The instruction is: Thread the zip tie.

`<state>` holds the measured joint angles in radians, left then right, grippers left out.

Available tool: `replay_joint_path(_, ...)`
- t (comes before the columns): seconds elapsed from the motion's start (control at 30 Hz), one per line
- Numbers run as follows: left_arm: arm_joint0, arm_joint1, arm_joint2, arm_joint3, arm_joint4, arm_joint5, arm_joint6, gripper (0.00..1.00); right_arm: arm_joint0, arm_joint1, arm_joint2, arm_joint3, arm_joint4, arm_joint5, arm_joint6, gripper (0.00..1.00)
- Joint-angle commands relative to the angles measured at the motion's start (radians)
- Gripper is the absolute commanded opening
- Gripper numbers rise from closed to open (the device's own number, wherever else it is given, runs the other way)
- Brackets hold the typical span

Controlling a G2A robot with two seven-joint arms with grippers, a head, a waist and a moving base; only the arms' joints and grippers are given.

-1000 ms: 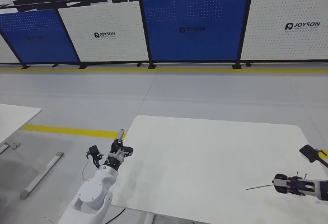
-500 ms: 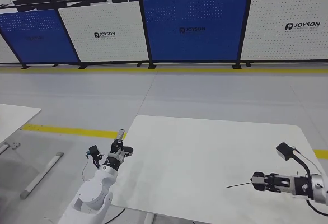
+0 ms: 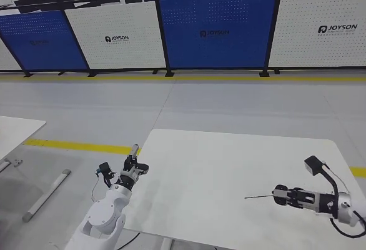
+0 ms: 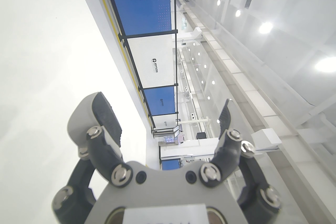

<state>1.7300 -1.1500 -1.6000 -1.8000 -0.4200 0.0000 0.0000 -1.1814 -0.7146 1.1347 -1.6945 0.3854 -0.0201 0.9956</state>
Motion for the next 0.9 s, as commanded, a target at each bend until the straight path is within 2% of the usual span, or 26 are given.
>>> replay_joint_path(0.0,0.0,0.0,0.0,0.0,0.0,0.0,0.0,1.0,0.018,-0.012,-0.034,-0.012,-0.03,0.05,-0.074,0.0)
replay_joint_path(0.1,0.0,0.0,0.0,0.0,0.0,0.0,0.0,1.0,0.056,-0.031,-0.086,-0.016,-0.06,0.119,-0.125,0.0)
replay_joint_path(0.2,0.0,0.0,0.0,0.0,0.0,0.0,0.0,1.0,0.088,-0.047,-0.123,0.002,-0.054,0.143,-0.133,0.0)
replay_joint_path(0.3,0.0,0.0,0.0,0.0,0.0,0.0,0.0,1.0,0.098,-0.062,-0.135,0.044,0.036,0.122,-0.125,0.0)
replay_joint_path(0.7,0.0,0.0,0.0,0.0,0.0,0.0,0.0,1.0,0.098,-0.062,-0.135,0.044,0.036,0.122,-0.125,0.0)
replay_joint_path(0.87,0.0,0.0,0.0,0.0,0.0,0.0,0.0,1.0,0.094,-0.071,-0.149,0.005,-0.056,0.122,-0.232,0.0)
